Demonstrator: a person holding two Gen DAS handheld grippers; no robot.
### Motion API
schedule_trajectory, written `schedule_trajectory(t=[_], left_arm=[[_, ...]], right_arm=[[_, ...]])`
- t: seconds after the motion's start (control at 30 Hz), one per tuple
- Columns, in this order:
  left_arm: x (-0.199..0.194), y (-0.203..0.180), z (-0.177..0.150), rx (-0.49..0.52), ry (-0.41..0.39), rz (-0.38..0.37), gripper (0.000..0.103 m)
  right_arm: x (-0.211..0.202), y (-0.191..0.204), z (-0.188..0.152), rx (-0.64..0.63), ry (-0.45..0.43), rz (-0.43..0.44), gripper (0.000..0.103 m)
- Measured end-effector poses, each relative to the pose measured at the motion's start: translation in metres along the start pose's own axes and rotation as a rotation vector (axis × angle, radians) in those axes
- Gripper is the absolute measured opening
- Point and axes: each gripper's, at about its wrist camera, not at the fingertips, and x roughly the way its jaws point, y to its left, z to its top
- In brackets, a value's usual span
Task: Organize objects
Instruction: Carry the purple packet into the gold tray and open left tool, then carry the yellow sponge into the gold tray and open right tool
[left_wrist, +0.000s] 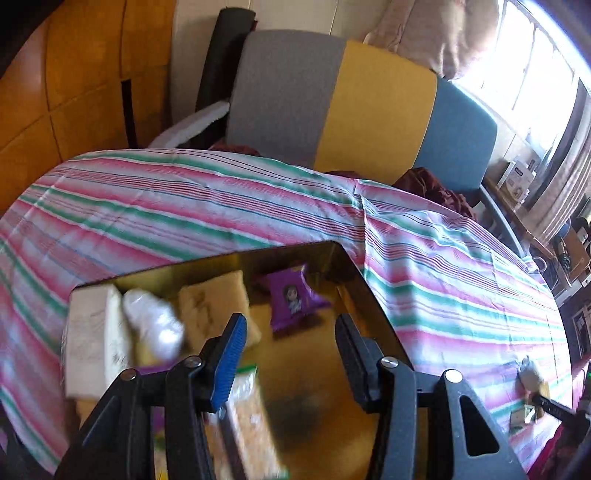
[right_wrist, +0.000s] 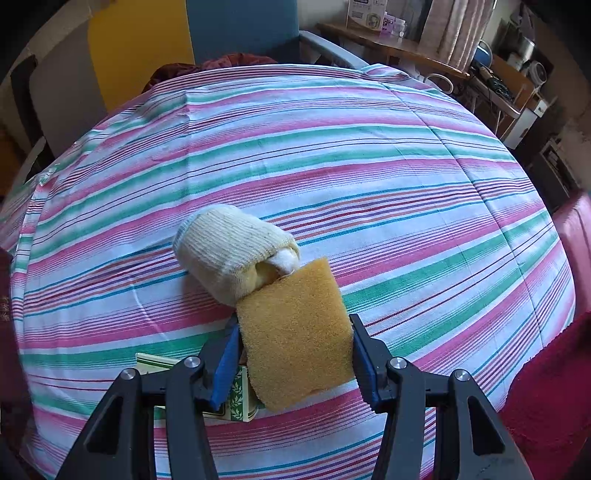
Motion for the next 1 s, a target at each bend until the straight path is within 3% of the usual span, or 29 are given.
schedule_trajectory(t=[0.2, 0.4, 0.5, 0.6, 0.77, 1.0], left_arm=[[-0.040, -0.004, -0.031, 0.021, -0.047, 0.005, 0.050], [-0.064, -0.006, -0.053, 0.044, -0.080, 0.007, 0.050], [-0.076, -0.007, -0.061, 0.054, -0.109, 0.016, 0.050], [-0.084, -0.007, -0.067, 0.063, -0.130, 0.029, 0.050], [-0.093, 0.000, -0.075, 0.054, -0.138, 0.043, 0.050], [-0.098, 0.017, -0.083, 0.035, -0.137, 0.066, 0.050]], right_arm=[[-0.018, -0.003, -0.003, 0.007, -0.029, 0.029, 0.055], [-0.049, -0.005, -0.009, 0.021, -0.126, 0.021, 0.055], [-0.070, -0.002, -0.010, 0.033, -0.200, 0.062, 0.055], [-0.092, 0.012, -0.011, 0.021, -0.267, 0.175, 0.055], [-0.109, 0.083, -0.015, -0.110, -0.280, 0.342, 0.055], [-0.116, 0.209, -0.033, -0.346, -0.214, 0.540, 0.055]])
